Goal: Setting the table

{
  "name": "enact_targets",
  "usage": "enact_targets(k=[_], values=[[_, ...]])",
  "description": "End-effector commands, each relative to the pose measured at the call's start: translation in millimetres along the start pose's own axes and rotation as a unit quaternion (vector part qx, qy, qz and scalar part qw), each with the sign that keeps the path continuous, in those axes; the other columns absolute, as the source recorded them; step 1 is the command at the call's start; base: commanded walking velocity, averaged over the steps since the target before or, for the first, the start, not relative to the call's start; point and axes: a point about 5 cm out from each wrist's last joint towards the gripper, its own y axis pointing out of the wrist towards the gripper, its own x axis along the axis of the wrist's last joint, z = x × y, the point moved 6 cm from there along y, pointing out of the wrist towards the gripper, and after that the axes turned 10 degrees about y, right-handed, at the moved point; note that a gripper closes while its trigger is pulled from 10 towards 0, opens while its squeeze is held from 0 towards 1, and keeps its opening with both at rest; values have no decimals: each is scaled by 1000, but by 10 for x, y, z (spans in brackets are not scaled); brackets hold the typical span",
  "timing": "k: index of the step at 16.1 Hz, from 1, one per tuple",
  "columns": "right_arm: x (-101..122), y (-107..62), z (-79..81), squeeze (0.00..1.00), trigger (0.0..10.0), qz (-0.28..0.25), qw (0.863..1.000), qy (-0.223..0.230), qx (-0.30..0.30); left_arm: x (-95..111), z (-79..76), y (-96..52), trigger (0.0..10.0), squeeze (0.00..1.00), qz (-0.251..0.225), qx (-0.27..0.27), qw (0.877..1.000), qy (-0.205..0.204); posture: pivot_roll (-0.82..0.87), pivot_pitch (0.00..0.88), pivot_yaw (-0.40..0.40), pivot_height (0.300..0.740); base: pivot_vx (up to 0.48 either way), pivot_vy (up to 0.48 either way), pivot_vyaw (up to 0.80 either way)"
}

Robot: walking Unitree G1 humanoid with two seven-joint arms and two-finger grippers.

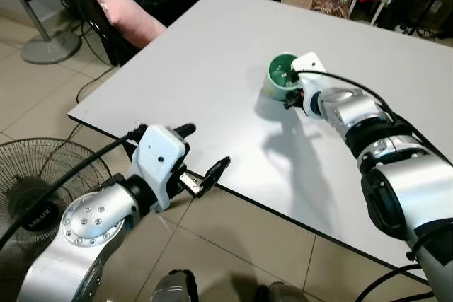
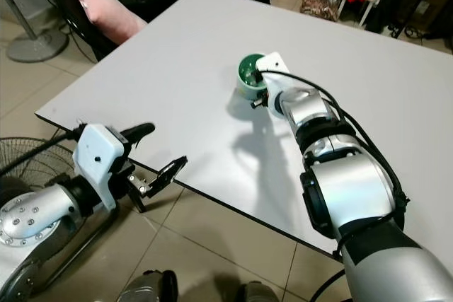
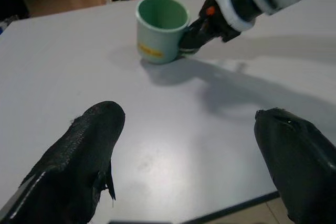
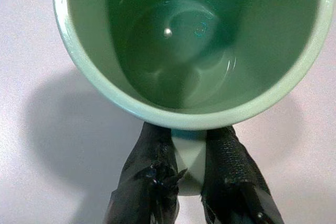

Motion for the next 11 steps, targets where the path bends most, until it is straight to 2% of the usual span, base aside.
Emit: enact_targets(k=[1, 3, 4, 5, 11], values=[[84, -32, -44, 0, 10000, -6, 1000, 16, 0, 28, -2, -23, 10000, 0, -1, -4, 1000, 3, -35, 193, -17, 740, 0, 0, 0], [132, -47, -56, 0, 10000, -9, 1000, 17, 0, 24, -7, -15, 10000, 0, -3, -5, 1000, 1, -43, 179, -17, 740, 0, 0, 0], [146, -53, -59, 435, 10000, -9, 1000, 18, 1, 10, -15, -2, 10000, 0, -1, -8, 1000, 0, -46, 173, -17, 740, 0, 0, 0], [162, -59, -63, 1000, 10000, -10, 1000, 21, 2, 10, -17, 12, 10000, 0, -1, -10, 1000, 0, -48, 169, -17, 740, 0, 0, 0], [243, -83, -66, 1000, 10000, -18, 1000, 20, 9, 10, 34, 50, 10000, 0, -4, -10, 1000, 4, -54, 137, -14, 740, 0, 0, 0]])
